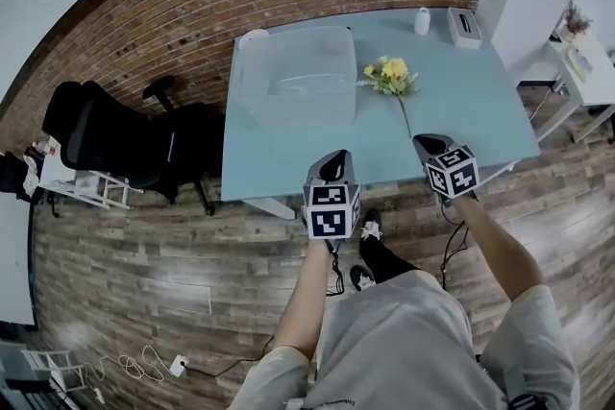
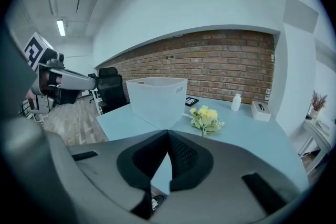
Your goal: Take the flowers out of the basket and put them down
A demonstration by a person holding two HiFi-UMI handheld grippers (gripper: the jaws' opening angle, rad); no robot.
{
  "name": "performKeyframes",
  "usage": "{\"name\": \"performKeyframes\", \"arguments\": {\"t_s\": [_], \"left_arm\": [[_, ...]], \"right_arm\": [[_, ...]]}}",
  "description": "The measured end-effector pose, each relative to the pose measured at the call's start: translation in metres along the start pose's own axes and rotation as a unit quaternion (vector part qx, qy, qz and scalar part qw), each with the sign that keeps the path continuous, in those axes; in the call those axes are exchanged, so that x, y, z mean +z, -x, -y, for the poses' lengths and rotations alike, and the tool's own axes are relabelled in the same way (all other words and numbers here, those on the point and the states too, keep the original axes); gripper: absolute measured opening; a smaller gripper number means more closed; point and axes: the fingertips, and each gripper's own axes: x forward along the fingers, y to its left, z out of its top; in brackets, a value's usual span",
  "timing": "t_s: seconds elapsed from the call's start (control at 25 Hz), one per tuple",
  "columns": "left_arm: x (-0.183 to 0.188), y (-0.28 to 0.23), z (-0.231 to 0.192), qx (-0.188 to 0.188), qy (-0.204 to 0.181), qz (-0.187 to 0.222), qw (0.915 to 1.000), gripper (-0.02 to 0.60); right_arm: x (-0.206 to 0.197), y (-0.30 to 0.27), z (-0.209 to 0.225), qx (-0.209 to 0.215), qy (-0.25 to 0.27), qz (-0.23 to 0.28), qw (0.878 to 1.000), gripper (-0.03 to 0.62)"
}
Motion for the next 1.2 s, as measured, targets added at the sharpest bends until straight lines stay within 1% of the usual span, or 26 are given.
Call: {"name": "performKeyframes", "arguments": {"t_s": [0.2,0.48,0.72,0.84,0.96,1.2], "left_arm": [[-0.006,0.003,0.003,0.004,0.004,0.0,1.0,0.021],[-0.014,0.006,0.0,0.01,0.006,-0.007,0.9999,0.021],[-0.011,0.006,0.005,0.009,0.01,-0.003,0.9999,0.02],[-0.008,0.006,0.005,0.016,0.003,0.001,0.9999,0.021],[-0.007,0.008,0.008,0.014,0.002,0.001,0.9999,0.021],[-0.014,0.009,-0.004,0.02,0.005,-0.009,0.9997,0.021]], "right_arm": [[-0.003,0.007,0.003,-0.019,0.019,-0.019,0.999,-0.006],[-0.006,0.006,-0.008,-0.015,0.028,-0.027,0.999,-0.008],[-0.008,0.006,-0.002,-0.013,0.025,-0.027,0.999,-0.008],[-0.007,0.005,0.0,-0.012,0.025,-0.026,0.999,-0.008],[-0.01,0.003,0.0,-0.011,0.024,-0.03,0.999,-0.008],[-0.01,-0.005,-0.004,-0.008,0.019,-0.033,0.999,-0.008]]}}
